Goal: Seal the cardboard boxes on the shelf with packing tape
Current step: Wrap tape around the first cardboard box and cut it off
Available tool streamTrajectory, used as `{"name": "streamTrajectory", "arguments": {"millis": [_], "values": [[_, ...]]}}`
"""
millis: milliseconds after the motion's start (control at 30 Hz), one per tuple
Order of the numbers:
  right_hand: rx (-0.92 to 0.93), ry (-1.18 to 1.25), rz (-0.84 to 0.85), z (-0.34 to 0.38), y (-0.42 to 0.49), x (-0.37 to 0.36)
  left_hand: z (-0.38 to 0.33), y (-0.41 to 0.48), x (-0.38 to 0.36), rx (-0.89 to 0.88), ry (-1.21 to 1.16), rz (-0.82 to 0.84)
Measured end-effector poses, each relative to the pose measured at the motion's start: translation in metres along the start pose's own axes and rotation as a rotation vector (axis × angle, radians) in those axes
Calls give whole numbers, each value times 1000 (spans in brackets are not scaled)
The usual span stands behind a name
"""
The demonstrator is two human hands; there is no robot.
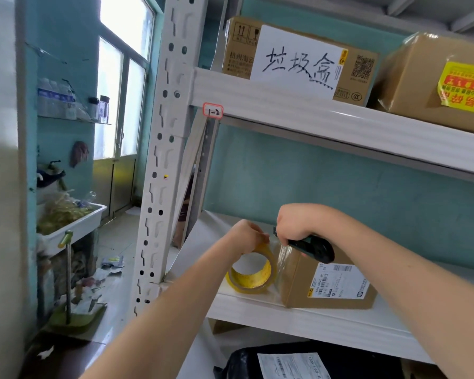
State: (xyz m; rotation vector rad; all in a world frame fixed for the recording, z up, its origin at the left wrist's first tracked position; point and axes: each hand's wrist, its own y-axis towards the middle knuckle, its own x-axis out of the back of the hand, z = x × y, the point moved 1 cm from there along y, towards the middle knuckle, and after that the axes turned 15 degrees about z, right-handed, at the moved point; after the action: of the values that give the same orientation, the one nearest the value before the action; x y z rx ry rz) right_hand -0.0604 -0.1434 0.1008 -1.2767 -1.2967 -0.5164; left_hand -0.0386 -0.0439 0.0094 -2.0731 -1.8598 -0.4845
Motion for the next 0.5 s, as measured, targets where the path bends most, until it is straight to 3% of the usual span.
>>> {"name": "streamTrajectory", "arguments": {"millis": [200, 400, 500], "values": [[-24, -53, 39, -3, -2, 1, -2, 0, -2, 23, 31, 6], [113, 164, 280, -30, -22, 3, 2, 1, -3, 20, -65, -30], [221, 265, 256, -49, -29, 2, 9, -3, 5, -1, -121, -61]]}}
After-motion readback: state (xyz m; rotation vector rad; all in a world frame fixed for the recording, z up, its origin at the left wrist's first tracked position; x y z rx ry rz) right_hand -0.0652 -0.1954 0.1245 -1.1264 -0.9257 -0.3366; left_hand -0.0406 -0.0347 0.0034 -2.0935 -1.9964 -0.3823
